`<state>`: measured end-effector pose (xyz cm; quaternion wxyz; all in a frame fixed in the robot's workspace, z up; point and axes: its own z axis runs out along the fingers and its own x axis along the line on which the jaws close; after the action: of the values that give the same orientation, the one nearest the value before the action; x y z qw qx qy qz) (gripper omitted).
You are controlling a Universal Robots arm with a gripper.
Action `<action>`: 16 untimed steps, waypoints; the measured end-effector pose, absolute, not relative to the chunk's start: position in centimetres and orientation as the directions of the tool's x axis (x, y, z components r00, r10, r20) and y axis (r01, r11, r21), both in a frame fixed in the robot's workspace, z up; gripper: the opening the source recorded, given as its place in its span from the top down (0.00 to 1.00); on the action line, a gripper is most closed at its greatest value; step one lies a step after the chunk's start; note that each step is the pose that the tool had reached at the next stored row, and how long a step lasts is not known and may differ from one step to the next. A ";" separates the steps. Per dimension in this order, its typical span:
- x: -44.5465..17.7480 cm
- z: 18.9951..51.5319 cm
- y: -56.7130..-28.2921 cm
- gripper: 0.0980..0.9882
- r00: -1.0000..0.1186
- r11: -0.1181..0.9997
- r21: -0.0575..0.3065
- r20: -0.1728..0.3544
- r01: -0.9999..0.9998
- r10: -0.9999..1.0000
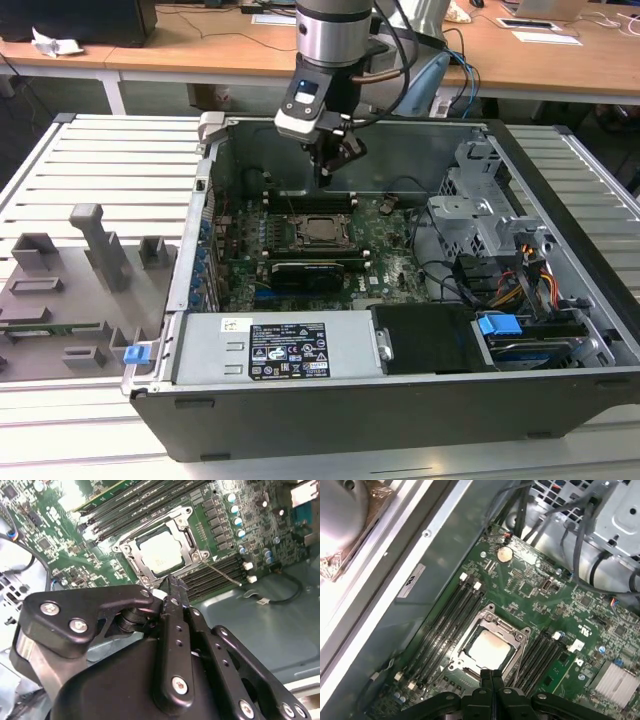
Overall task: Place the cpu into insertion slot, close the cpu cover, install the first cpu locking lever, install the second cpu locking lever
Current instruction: 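Install the first cpu locking lever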
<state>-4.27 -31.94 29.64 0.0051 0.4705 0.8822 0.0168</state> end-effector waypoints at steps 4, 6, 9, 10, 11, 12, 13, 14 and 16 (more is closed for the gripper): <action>-4.3 29.6 -31.9 0.99 -0.621 0.621 0.035 0.007 0.783 0.784; -4.3 29.6 -31.9 0.99 -0.663 0.662 0.035 0.007 0.748 0.749; -4.3 29.6 -31.9 0.99 -0.721 0.720 0.035 0.007 0.693 0.693; -4.3 29.6 -31.9 0.99 -0.743 0.742 0.035 0.007 0.669 0.670; -4.3 29.6 -31.9 0.99 -0.754 0.753 0.035 0.007 0.657 0.657; -4.3 29.6 -31.9 0.99 -0.763 0.763 0.035 0.007 0.646 0.646; -4.3 29.6 -31.9 0.99 -0.773 0.772 0.035 0.007 0.635 0.635; -4.3 29.6 -31.9 0.99 -0.782 0.782 0.035 0.007 0.622 0.623; -4.3 29.6 -31.9 0.99 -0.798 0.798 0.035 0.007 0.602 0.602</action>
<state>-4.27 -31.94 29.63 0.0022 0.3176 0.9481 0.0175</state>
